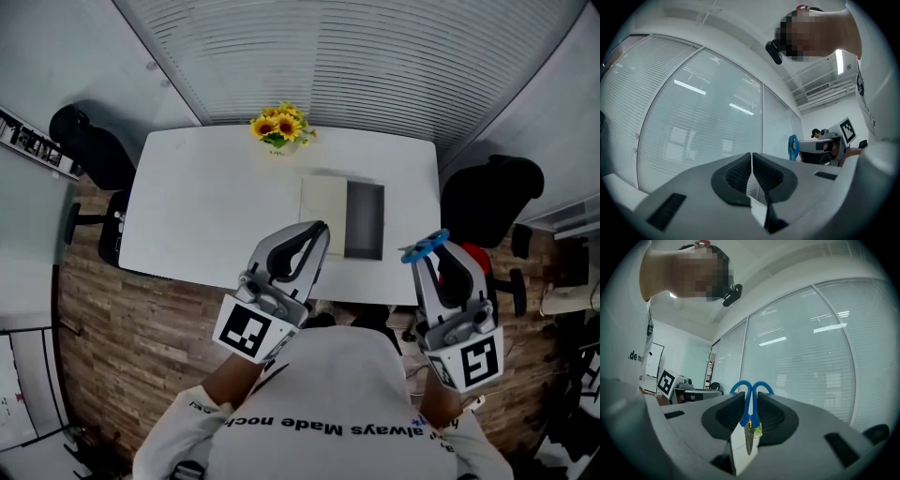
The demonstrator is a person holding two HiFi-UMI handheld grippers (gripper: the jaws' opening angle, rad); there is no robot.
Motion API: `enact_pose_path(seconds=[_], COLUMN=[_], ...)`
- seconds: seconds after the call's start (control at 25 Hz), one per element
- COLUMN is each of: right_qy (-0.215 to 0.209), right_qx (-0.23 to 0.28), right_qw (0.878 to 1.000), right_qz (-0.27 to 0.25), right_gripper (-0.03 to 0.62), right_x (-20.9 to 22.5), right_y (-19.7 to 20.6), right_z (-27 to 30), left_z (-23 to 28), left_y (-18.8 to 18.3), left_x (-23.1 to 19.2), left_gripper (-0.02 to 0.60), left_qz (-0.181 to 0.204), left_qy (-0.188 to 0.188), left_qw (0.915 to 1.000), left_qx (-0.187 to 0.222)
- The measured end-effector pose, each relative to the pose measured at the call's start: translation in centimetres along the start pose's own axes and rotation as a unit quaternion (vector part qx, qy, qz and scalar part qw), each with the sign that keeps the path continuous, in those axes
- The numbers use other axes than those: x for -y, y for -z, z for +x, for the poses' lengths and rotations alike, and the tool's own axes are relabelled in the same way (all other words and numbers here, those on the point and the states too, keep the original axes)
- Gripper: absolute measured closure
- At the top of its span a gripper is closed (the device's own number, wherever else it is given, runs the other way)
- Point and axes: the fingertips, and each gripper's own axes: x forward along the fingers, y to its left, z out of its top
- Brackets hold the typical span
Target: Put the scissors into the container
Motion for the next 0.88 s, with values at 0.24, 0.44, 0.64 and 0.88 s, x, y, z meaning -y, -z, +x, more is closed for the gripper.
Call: enact_pose_path(seconds=[0.24,0.44,0.64,0.88], right_qy=[-0.002,-0.005,-0.004,-0.004], right_qx=[-0.001,-0.012,-0.019,-0.039], right_qw=[1.000,1.000,1.000,0.999], right_qz=[0.000,-0.001,-0.004,-0.005], right_gripper=[0.503,0.503,0.503,0.503], right_x=[1.0,1.1,1.5,1.8], right_y=[0.4,1.1,1.8,3.6], right_z=[0.5,1.3,1.7,2.8], left_z=[1.0,1.4,1.8,1.9], left_y=[0.6,1.2,1.5,1.9], left_x=[0.0,-0.7,-0.8,-1.3], left_gripper=[0.554,0.554,0.554,0.554], left_qz=[-0.005,-0.007,-0.008,-0.008], left_qy=[0.002,0.003,0.007,0.007], left_qw=[1.0000,0.9999,0.9999,0.9998], left_qx=[-0.002,-0.009,-0.012,-0.016])
